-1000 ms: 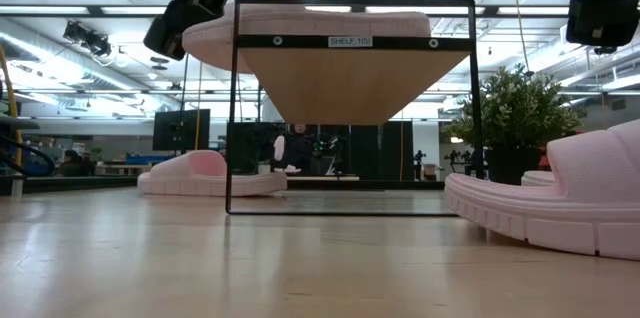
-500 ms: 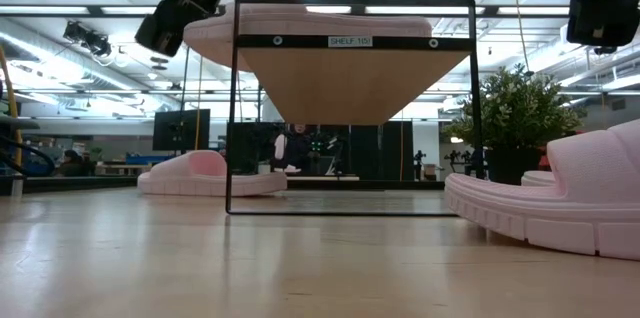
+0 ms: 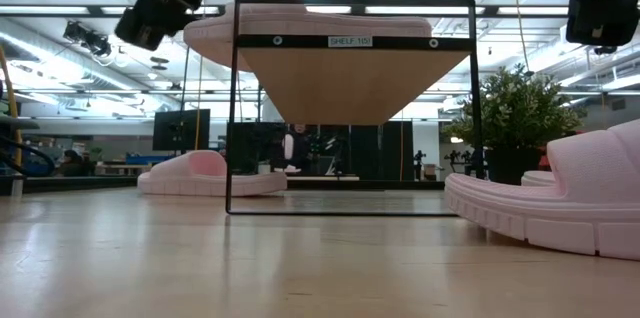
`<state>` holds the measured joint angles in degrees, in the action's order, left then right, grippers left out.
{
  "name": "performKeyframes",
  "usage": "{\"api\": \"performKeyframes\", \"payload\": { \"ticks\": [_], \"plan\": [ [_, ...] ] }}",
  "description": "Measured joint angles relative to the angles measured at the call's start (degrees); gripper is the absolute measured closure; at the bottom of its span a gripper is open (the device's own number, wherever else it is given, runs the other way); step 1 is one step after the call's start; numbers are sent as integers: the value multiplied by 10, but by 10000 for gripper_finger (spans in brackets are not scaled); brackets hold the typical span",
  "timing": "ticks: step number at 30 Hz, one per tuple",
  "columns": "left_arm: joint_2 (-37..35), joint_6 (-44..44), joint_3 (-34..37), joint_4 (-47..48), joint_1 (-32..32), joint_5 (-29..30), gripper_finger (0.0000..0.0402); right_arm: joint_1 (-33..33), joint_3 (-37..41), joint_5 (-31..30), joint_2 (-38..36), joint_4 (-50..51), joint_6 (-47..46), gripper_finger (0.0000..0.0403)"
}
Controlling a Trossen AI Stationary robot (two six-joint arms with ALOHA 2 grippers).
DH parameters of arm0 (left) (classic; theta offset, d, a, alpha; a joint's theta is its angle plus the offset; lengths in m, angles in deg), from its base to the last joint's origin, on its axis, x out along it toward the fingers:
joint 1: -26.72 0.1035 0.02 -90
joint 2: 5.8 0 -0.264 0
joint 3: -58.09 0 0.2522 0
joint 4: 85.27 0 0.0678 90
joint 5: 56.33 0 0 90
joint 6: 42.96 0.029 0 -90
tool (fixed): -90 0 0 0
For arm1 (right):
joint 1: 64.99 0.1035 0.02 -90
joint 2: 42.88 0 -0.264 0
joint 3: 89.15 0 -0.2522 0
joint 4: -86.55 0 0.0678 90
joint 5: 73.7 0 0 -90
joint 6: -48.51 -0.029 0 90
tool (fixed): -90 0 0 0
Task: Pick and place slides into the shelf
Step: Put the pink slipper on the shelf
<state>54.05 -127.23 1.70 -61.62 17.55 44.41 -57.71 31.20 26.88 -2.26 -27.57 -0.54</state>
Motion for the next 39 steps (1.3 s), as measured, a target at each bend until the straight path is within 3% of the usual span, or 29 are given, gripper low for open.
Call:
{"api": "performKeyframes", "payload": {
  "ticks": [15, 22, 29, 39],
  "plan": [
    [-96, -5, 0, 124, 0, 45, 108, 0, 0, 0, 13, -12, 1, 213],
    [-141, -10, 0, 261, 0, 59, 108, 0, 0, 2, 22, -17, 1, 213],
    [-150, -61, 0, 378, 0, 95, 108, 0, 0, 2, 23, -18, 0, 213],
    [-148, -91, 0, 454, 26, 160, 108, 0, 0, 2, 23, -21, -2, 213]
  ]
}}
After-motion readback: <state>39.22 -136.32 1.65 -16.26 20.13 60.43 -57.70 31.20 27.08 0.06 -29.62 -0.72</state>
